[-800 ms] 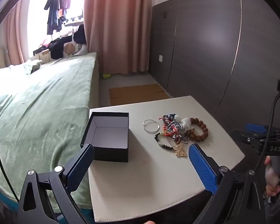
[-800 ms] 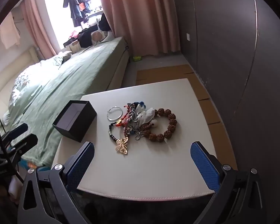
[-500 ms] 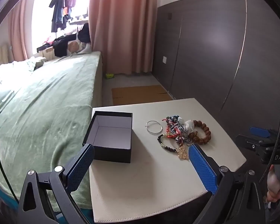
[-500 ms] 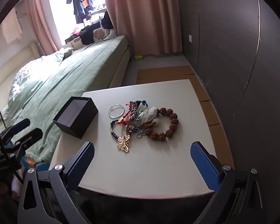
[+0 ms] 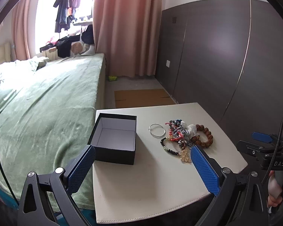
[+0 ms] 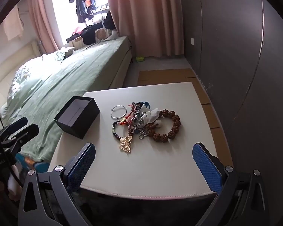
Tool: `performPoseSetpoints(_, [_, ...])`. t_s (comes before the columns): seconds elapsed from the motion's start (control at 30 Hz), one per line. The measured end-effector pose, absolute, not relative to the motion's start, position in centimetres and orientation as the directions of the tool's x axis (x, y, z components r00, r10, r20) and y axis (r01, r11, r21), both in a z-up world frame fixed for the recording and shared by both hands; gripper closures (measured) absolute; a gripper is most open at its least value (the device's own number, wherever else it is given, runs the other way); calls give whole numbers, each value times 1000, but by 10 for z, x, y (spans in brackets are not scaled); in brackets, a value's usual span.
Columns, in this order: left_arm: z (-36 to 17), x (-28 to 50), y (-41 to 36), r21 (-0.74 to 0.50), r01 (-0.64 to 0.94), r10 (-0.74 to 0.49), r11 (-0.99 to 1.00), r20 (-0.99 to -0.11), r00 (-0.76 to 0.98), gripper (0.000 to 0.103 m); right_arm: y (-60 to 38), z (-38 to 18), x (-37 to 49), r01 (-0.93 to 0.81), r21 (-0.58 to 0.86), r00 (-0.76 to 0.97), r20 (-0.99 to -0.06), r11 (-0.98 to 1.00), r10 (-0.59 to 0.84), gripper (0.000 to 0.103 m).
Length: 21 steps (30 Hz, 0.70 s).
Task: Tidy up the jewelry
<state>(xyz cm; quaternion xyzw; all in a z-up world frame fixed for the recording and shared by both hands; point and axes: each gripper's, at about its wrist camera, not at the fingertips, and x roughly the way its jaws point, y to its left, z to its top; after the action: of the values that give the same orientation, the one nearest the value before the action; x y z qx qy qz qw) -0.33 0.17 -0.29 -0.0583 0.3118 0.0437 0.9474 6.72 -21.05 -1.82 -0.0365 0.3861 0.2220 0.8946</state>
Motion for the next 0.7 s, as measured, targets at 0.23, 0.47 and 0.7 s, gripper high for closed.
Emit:
performPoseSetpoints(0.23, [-2,-5,3,-79,-119,49,990,-593,804,2,-211,-19,68,-421,108,605,-706,900,368,0])
performPoseSetpoints(0.47, [-6,-3,2,-91,-127,49,988,-588,807,2,-212,-18,69,-421,115,609,-699,900,375,0])
performPoseSetpoints(0.7, [-1,-5,3,-94,-120,43,988,-584,811,2,-214,-18,69,-412,120,612,-698,903,372,0])
